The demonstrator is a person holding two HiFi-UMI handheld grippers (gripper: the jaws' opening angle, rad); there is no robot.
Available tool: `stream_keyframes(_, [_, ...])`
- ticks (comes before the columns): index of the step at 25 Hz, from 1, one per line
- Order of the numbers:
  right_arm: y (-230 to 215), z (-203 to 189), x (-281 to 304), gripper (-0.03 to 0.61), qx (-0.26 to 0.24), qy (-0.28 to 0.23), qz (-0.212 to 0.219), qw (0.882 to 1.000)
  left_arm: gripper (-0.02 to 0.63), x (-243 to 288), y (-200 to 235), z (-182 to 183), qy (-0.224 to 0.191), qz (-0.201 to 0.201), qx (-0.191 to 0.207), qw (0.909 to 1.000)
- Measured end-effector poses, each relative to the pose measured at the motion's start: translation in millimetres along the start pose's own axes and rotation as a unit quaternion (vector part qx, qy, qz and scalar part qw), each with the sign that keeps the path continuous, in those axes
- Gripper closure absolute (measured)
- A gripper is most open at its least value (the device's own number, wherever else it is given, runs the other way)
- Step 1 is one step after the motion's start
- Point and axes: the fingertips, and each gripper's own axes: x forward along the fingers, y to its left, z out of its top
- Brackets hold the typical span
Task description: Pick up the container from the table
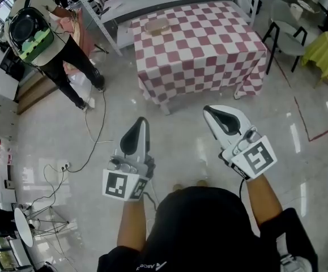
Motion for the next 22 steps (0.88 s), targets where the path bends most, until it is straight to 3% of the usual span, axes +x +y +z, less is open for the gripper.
stream_keyframes(7, [-38,-6,4,0.575,-0.004,0.003,0.007,1.0,0.603,35,-1,-5,0.004,0.012,0.008,0.9999])
stream_keyframes(12, [-88,-14,62,0.575,-0.004,0.013,0.011,1.0,0.603,97,44,-14,0.007,0.013,0.005,0.9999])
stream_keyframes(22, [-126,-53,154,0.575,-0.019,0.028,-0.007,0.999,0.603,158,129,-56,-0.006,-0.005,0.007,0.9999])
